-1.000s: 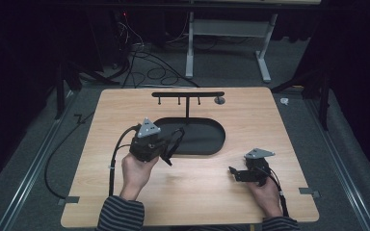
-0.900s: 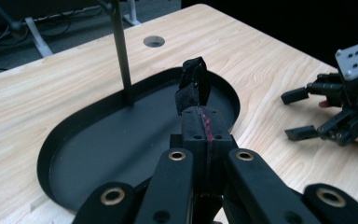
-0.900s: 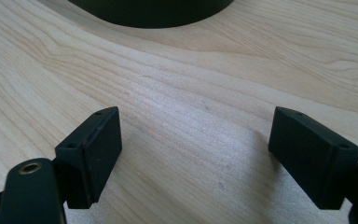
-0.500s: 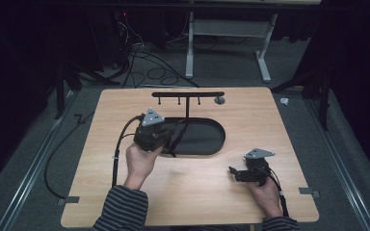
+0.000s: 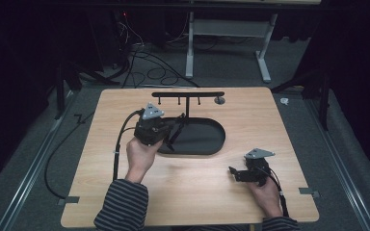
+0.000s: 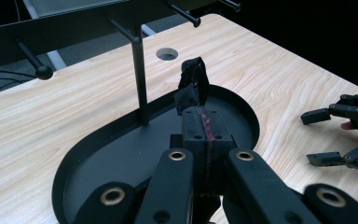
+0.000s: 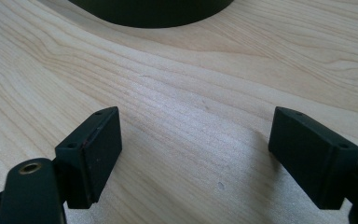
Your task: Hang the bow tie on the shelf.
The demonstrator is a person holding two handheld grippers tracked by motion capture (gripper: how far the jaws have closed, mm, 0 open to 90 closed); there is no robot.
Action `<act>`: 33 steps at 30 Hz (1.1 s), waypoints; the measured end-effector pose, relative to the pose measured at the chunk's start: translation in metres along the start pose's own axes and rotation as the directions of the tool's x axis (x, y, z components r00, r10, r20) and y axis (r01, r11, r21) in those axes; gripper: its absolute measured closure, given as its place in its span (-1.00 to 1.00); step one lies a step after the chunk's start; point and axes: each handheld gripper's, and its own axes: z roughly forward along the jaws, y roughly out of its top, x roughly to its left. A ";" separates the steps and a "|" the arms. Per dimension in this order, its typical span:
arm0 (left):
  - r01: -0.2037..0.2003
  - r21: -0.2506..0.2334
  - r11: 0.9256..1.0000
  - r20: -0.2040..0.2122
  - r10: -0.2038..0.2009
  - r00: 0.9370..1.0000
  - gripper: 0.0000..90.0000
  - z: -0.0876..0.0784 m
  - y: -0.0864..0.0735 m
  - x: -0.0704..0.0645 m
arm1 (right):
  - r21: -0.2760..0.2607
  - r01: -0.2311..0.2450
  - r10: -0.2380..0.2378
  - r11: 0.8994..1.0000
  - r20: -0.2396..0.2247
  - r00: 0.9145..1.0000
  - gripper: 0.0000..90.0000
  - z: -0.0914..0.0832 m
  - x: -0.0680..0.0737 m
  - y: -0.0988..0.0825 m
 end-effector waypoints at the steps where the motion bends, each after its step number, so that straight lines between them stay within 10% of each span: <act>1: 0.000 0.000 1.000 0.000 0.000 1.000 1.00 0.000 0.000 0.000 | 0.000 0.000 0.000 1.000 0.000 1.000 -0.59 0.000 0.000 0.000; 33: 0.008 -0.027 1.000 -0.042 -0.009 0.999 1.00 0.019 0.029 0.014 | 0.001 0.002 -0.002 1.000 -0.003 1.000 -0.59 0.000 0.000 0.000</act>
